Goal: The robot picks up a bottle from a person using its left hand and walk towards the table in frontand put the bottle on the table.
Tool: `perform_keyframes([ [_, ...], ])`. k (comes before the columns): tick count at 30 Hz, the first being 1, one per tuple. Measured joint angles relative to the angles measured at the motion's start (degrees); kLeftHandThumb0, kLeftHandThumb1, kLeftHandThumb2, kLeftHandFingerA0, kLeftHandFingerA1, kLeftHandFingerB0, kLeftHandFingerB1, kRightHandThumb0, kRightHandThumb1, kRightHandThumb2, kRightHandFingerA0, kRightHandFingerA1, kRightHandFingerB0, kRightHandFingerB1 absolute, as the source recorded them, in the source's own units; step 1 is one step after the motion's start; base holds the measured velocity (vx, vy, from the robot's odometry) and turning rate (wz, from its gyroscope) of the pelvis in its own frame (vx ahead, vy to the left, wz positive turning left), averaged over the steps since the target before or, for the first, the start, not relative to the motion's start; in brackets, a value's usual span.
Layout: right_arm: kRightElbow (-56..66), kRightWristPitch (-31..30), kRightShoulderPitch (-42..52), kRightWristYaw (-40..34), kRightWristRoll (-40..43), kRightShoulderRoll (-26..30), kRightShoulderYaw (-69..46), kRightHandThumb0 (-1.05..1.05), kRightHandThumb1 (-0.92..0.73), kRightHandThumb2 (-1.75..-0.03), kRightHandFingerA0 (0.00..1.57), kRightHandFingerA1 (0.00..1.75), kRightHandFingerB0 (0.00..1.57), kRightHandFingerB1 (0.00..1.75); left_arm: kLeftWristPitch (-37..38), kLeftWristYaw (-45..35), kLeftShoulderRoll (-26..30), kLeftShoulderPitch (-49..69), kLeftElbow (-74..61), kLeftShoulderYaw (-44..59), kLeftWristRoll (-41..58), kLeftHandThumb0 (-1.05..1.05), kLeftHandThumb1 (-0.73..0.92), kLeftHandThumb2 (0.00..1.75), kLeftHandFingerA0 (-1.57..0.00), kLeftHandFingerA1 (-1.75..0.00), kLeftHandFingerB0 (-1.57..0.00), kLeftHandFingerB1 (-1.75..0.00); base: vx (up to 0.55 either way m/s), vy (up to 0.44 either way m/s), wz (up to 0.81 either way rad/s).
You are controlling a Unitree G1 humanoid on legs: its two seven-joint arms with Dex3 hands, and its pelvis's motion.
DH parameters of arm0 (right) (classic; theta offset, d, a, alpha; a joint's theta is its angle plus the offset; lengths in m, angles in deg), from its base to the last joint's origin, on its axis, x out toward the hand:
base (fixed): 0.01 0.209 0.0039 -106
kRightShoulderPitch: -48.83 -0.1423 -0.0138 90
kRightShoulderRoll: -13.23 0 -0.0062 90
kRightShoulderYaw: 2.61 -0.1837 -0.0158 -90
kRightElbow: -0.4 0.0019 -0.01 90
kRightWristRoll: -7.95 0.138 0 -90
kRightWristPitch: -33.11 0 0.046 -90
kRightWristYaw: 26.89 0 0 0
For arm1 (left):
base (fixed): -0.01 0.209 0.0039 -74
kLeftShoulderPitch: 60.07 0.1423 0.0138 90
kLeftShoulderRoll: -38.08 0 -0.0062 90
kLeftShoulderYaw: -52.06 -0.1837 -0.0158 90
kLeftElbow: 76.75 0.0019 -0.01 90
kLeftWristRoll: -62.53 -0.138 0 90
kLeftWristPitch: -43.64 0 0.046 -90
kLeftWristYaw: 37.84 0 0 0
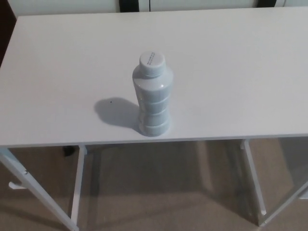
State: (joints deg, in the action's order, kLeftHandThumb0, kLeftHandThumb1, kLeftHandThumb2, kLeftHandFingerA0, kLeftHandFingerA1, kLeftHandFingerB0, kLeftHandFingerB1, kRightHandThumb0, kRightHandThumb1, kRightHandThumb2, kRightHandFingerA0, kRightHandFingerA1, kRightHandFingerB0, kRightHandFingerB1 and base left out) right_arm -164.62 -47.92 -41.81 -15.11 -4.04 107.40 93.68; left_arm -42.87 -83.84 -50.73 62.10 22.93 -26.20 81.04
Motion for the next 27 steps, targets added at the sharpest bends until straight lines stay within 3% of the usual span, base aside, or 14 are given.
perform_keyframes([
  [4,0.04,0.00,-0.07,-0.08,0.02,-0.01,-0.02,-0.41,-0.71,-0.62,0.65,0.50,0.53,0.41,0.73,3.62,-0.11,-5.34,8.24,-1.17,-2.21,-0.55,0.67,0.61,-0.45,-0.53,-0.43,-0.39,0.00,0.000,0.00],
  [5,0.06,0.00,-0.07,-0.09,0.03,-0.01,-0.02,-0.42,-0.70,-0.62,0.67,0.50,0.56,0.41,0.92,5.13,-0.07,-7.02,10.99,-1.52,-2.91,-0.62,0.59,0.95,-0.39,-0.62,-0.32,-0.52,0.00,0.000,0.00],
  [8,0.11,0.00,-0.16,-0.11,0.04,-0.01,-0.04,-0.42,-0.70,-0.62,0.67,0.50,0.56,0.41,1.53,8.71,0.20,-10.93,17.47,-2.53,-4.87,-0.62,0.59,0.95,-0.39,-0.62,-0.32,-0.52,0.00,0.000,0.00],
  [9,0.14,0.00,-0.22,-0.12,0.04,-0.01,-0.04,-0.42,-0.70,-0.61,0.64,0.47,0.55,0.41,1.70,9.66,0.30,-11.81,19.00,-2.81,-5.31,-0.59,0.67,0.60,-0.37,-0.53,-0.41,-0.41,0.00,0.000,0.00],
  [13,0.19,0.00,-0.81,-0.21,0.04,-0.01,-0.10,-0.42,-0.70,-0.61,0.64,0.47,0.55,0.41,2.48,13.79,0.82,-16.60,28.21,-3.55,-7.21,-0.59,0.67,0.60,-0.37,-0.53,-0.41,-0.41,0.00,0.000,0.00],
  [14,0.19,0.00,-1.00,-0.24,0.04,-0.01,-0.13,-0.44,-0.69,-0.62,0.71,0.54,0.56,0.41,2.72,14.90,1.01,-17.90,30.89,-3.68,-7.66,-0.59,0.68,0.61,-0.38,-0.43,-0.36,-0.35,0.00,0.000,0.00],
  [25,0.69,0.74,-1.47,-2.82,0.23,-0.01,-2.04,-0.41,-0.69,-0.61,0.68,0.52,0.54,0.41,8.81,26.19,2.79,-24.65,47.67,-4.58,-12.88,-0.57,0.69,0.61,-0.40,-0.43,-0.39,-0.36,0.00,0.000,0.00],
  [26,0.69,0.76,-1.47,-2.97,0.24,-0.01,-2.19,-0.41,-0.68,-0.61,0.70,0.48,0.55,0.40,9.15,26.63,2.92,-24.79,48.07,-4.63,-13.11,-0.62,0.56,0.88,-0.33,-0.55,-0.30,-0.50,0.00,0.000,0.00],
  [27,0.67,0.77,-1.40,-3.48,0.28,-0.01,-2.62,-0.41,-0.68,-0.61,0.69,0.49,0.55,0.40,10.34,28.08,3.35,-25.23,49.33,-4.98,-13.92,-0.59,0.69,0.61,-0.39,-0.49,-0.38,-0.38,0.00,0.000,0.00],
])
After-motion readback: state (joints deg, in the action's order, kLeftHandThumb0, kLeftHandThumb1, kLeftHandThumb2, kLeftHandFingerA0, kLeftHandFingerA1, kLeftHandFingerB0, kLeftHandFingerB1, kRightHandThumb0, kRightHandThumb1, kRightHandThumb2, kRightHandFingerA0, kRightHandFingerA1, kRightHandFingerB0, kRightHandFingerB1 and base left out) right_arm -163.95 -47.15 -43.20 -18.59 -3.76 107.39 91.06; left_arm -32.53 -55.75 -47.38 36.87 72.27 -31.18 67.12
